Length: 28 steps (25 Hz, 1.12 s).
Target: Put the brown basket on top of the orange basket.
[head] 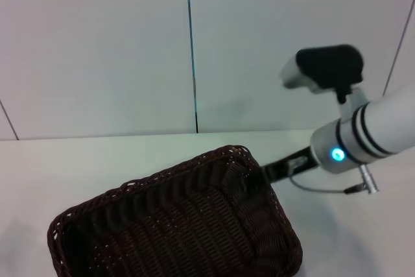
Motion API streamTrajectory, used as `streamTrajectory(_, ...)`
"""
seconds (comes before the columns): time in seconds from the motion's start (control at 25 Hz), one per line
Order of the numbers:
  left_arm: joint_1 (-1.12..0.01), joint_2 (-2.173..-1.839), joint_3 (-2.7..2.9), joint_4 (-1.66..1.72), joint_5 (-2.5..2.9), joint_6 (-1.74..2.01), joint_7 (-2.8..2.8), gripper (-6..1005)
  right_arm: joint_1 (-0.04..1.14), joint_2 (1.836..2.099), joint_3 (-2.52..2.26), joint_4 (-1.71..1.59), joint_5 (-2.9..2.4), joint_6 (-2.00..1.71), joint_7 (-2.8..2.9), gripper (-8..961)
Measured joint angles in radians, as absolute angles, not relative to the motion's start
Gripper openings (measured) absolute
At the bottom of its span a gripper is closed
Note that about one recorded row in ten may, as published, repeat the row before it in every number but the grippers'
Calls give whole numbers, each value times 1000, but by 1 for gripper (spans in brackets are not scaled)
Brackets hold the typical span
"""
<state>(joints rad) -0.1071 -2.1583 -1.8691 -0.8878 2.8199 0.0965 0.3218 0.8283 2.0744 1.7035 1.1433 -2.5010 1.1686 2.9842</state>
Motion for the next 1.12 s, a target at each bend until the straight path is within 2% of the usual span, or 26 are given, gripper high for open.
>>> streamTrajectory(0.32,-156,-2160,-1901,-890,2819,116,229,675,767,2077,1714,1295,-2579,993,2908,932)
streamTrajectory(0.56,-165,-2161,-1894,-878,2818,192,137,676,617,2081,1568,1372,-2581,621,2774,930)
streamTrajectory(0.92,-154,-2161,-1840,-776,2821,420,-6,679,359,2080,1420,1249,-2581,24,2744,929)
streamTrajectory(1.12,-156,-2161,-1811,-703,2825,515,-38,678,278,2080,1407,1206,-2581,-96,2744,929)
